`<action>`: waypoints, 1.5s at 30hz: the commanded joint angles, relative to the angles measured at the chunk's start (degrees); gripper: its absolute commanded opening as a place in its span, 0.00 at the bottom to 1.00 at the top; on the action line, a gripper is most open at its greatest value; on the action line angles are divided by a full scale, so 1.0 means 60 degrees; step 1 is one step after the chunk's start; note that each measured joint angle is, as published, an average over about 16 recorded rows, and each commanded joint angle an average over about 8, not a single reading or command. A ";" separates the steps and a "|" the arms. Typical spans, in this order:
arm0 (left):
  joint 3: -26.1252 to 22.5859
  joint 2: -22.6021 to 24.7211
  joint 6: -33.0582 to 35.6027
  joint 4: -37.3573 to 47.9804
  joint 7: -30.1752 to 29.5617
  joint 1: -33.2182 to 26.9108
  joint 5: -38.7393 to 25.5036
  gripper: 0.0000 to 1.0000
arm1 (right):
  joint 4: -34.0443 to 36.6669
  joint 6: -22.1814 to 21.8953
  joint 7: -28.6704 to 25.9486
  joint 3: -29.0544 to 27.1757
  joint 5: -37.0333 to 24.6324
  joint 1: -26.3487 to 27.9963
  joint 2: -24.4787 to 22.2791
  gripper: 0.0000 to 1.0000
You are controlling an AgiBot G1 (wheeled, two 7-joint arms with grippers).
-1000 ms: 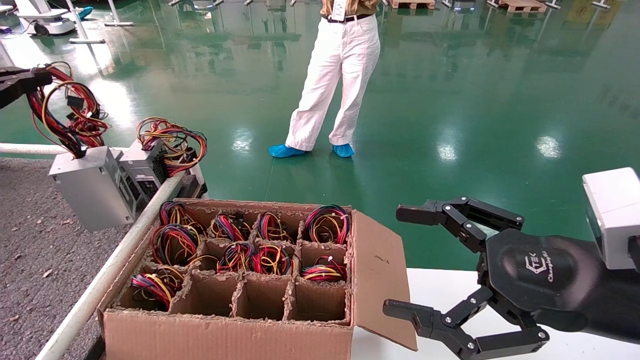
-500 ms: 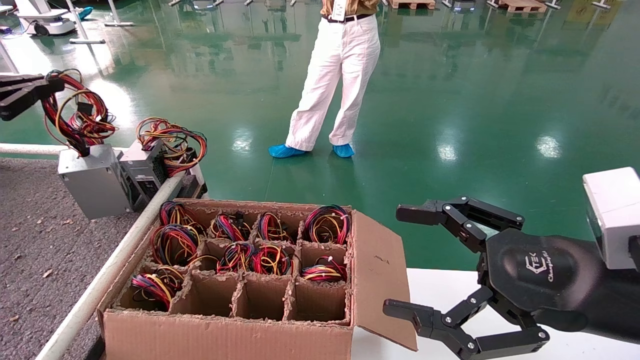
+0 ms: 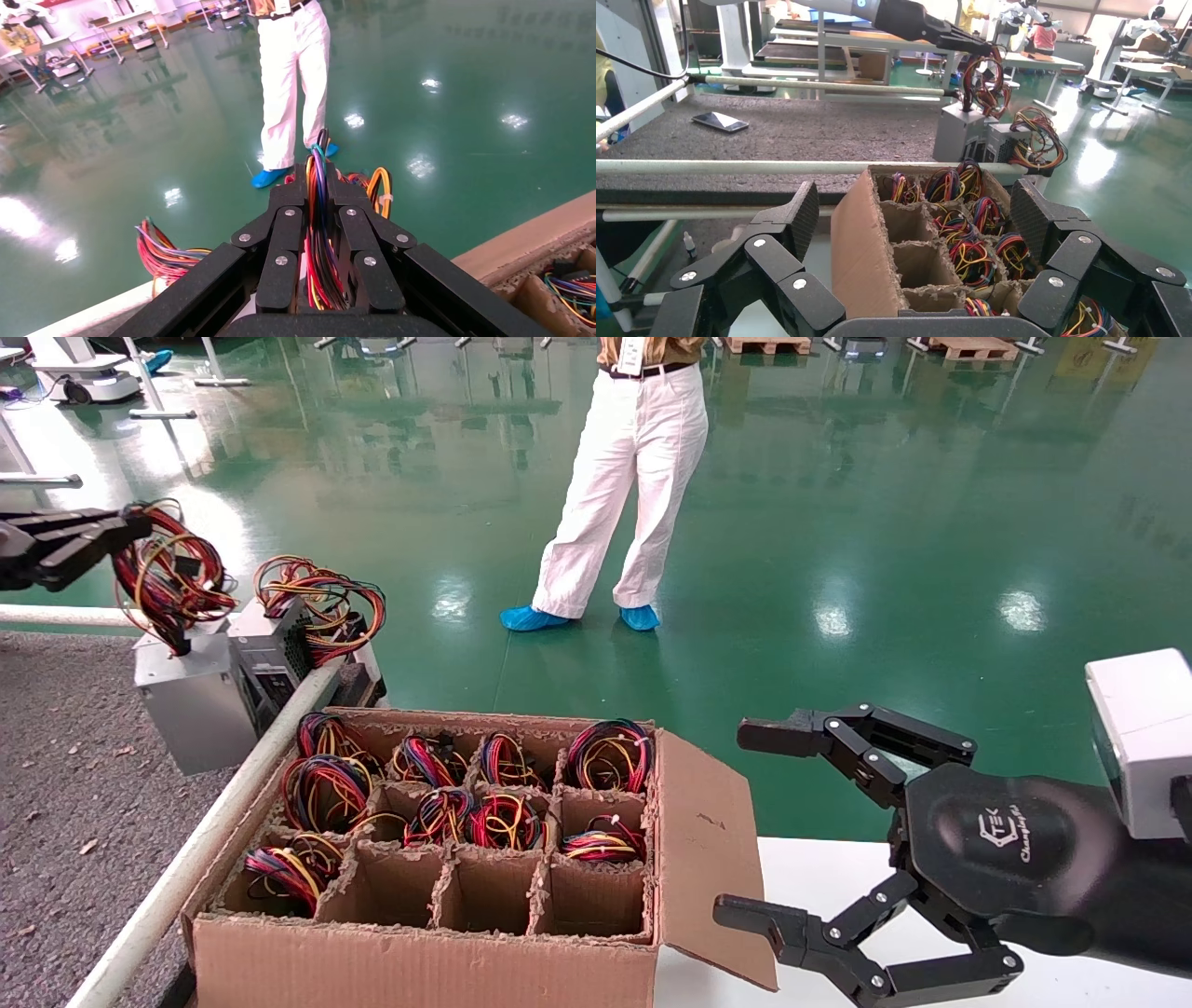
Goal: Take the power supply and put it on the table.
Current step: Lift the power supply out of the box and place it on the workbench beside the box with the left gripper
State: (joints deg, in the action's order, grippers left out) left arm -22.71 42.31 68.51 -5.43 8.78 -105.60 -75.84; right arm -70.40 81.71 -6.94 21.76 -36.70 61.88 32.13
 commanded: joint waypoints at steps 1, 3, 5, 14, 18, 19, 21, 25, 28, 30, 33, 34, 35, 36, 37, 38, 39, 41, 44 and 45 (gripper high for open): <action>0.0003 0.0065 0.0016 0.0133 0.0093 0.0002 0.0007 0.00 | 0.0000 0.0000 0.0000 0.0000 0.0000 0.0000 0.0000 1.00; 0.0001 0.0126 0.0000 0.0227 0.0166 0.0010 0.0006 0.00 | 0.0000 0.0000 0.0000 0.0000 0.0000 0.0000 0.0000 1.00; -0.0001 0.0183 -0.0025 0.0310 0.0241 0.0023 0.0004 0.00 | 0.0000 0.0000 0.0000 0.0000 0.0000 0.0000 0.0000 1.00; 0.0013 0.0401 -0.0219 0.0570 0.0620 0.0121 0.0020 0.00 | 0.0000 0.0000 0.0000 0.0000 0.0000 0.0000 0.0000 1.00; 0.0028 0.0465 -0.0273 0.0656 0.0749 0.0171 0.0040 0.00 | 0.0000 0.0000 0.0000 0.0000 0.0000 0.0000 0.0000 1.00; 0.0030 0.0475 -0.0282 0.0675 0.0777 0.0184 0.0044 0.00 | 0.0000 0.0000 0.0000 0.0000 0.0000 0.0000 0.0000 1.00; 0.0035 0.0490 -0.0300 0.0710 0.0830 0.0210 0.0049 0.00 | 0.0000 0.0000 0.0000 0.0000 0.0000 0.0000 0.0000 1.00; 0.0036 0.0494 -0.0334 0.0769 0.0913 0.0258 0.0051 0.00 | 0.0000 0.0000 0.0000 0.0000 0.0000 0.0000 0.0000 1.00; 0.0034 0.0485 -0.0366 0.0804 0.0954 0.0281 0.0048 0.00 | 0.0000 0.0000 0.0000 0.0000 0.0000 0.0000 0.0000 1.00; 0.0032 0.0476 -0.0384 0.0826 0.0967 0.0289 0.0044 0.00 | 0.0000 0.0000 0.0000 0.0000 0.0000 0.0000 0.0000 1.00; 0.0028 0.0460 -0.0394 0.0859 0.0955 0.0285 0.0039 0.00 | 0.0000 0.0000 0.0000 0.0000 0.0000 0.0000 0.0000 1.00; 0.0025 0.0455 -0.0394 0.0868 0.0946 0.0282 0.0036 0.00 | 0.0000 0.0000 0.0000 0.0000 0.0000 0.0000 0.0000 1.00; 0.0021 0.0450 -0.0393 0.0877 0.0936 0.0278 0.0030 0.00 | 0.0000 0.0000 0.0000 0.0000 0.0000 0.0000 0.0000 1.00; 0.0018 0.0445 -0.0391 0.0884 0.0926 0.0275 0.0025 0.01 | 0.0000 0.0000 0.0000 0.0000 0.0000 0.0000 0.0000 1.00; 0.0015 0.0441 -0.0390 0.0890 0.0917 0.0272 0.0021 0.06 | 0.0000 0.0000 0.0000 0.0000 0.0000 0.0000 0.0000 1.00; 0.0013 0.0438 -0.0391 0.0896 0.0909 0.0271 0.0021 0.16 | 0.0000 0.0000 0.0000 0.0000 0.0000 0.0000 0.0000 1.00; 0.0009 0.0436 -0.0392 0.0900 0.0904 0.0269 0.0019 0.29 | 0.0001 -0.0001 0.0000 0.0000 0.0000 0.0000 0.0000 1.00; 0.0004 0.0433 -0.0393 0.0906 0.0899 0.0268 0.0016 0.53 | 0.0001 -0.0001 0.0001 0.0000 0.0001 -0.0001 0.0000 1.00; 0.0003 0.0433 -0.0393 0.0914 0.0894 0.0268 0.0020 0.90 | 0.0002 -0.0002 0.0001 0.0000 0.0001 -0.0002 -0.0001 1.00; 0.0002 0.0432 -0.0393 0.0916 0.0892 0.0268 0.0021 0.98 | 0.0003 -0.0003 0.0001 -0.0001 0.0001 -0.0002 -0.0001 1.00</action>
State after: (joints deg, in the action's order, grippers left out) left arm -22.70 44.90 66.17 0.04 14.15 -104.00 -75.75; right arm -70.38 81.70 -6.94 21.76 -36.69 61.87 32.13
